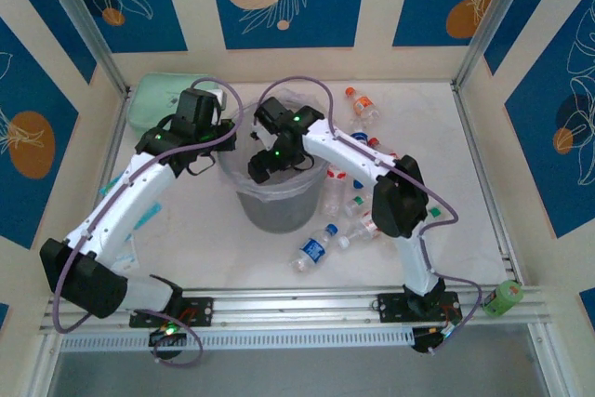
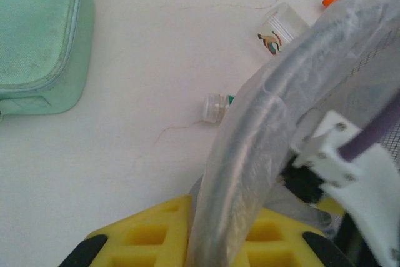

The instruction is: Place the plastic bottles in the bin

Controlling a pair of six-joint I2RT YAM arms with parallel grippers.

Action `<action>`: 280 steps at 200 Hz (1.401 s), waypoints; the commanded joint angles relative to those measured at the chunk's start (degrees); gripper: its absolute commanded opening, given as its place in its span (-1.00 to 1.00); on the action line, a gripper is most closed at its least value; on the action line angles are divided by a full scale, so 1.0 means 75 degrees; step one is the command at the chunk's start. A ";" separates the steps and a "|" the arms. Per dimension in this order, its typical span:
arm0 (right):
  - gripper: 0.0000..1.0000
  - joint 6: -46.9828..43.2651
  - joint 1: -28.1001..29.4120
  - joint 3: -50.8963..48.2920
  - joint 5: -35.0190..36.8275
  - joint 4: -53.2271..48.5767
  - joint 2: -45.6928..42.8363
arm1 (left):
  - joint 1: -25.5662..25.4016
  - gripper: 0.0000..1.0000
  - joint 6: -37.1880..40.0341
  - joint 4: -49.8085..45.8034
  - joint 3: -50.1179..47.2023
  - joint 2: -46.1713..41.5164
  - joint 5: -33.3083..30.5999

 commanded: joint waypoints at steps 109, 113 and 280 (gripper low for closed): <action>0.98 -0.0648 -0.1340 -0.0919 0.0396 0.0281 -0.5280 | 0.0231 -0.93 0.0637 -0.0370 0.0870 0.0198 -0.0436; 0.98 -0.0702 -0.1619 -0.0975 0.0499 0.0146 -0.5289 | 0.0260 -0.94 0.0651 -0.0371 0.0904 0.0229 -0.0385; 0.95 -0.1274 -0.5357 0.2672 0.0530 0.0859 0.2496 | 0.0909 -1.00 0.1644 -0.0226 0.0401 0.0527 0.0370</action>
